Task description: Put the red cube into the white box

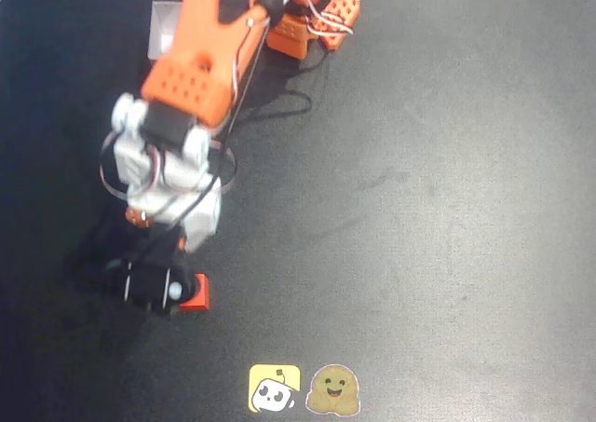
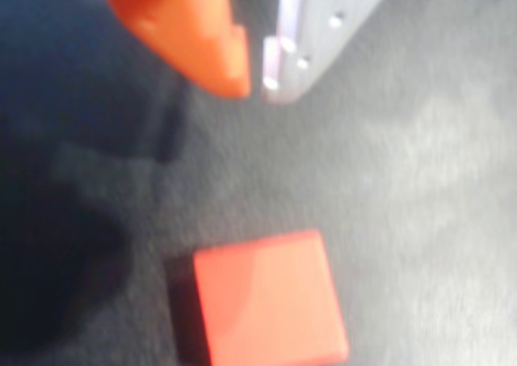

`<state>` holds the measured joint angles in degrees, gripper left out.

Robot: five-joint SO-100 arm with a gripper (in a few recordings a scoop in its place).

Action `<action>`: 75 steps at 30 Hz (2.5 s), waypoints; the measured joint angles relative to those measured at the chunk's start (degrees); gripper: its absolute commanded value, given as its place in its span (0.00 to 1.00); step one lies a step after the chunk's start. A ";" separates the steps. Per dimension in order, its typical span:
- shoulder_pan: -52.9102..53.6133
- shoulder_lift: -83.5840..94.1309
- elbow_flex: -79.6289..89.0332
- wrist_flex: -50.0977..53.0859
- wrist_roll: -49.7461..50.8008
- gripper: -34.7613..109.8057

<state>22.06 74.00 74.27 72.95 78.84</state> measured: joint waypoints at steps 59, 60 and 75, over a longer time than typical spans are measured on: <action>-5.01 -29.18 -27.69 5.45 1.05 0.37; -5.01 -29.36 -27.69 5.27 1.05 0.36; -0.26 -37.00 -41.75 16.70 7.65 0.24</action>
<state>21.80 37.00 32.52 89.65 86.48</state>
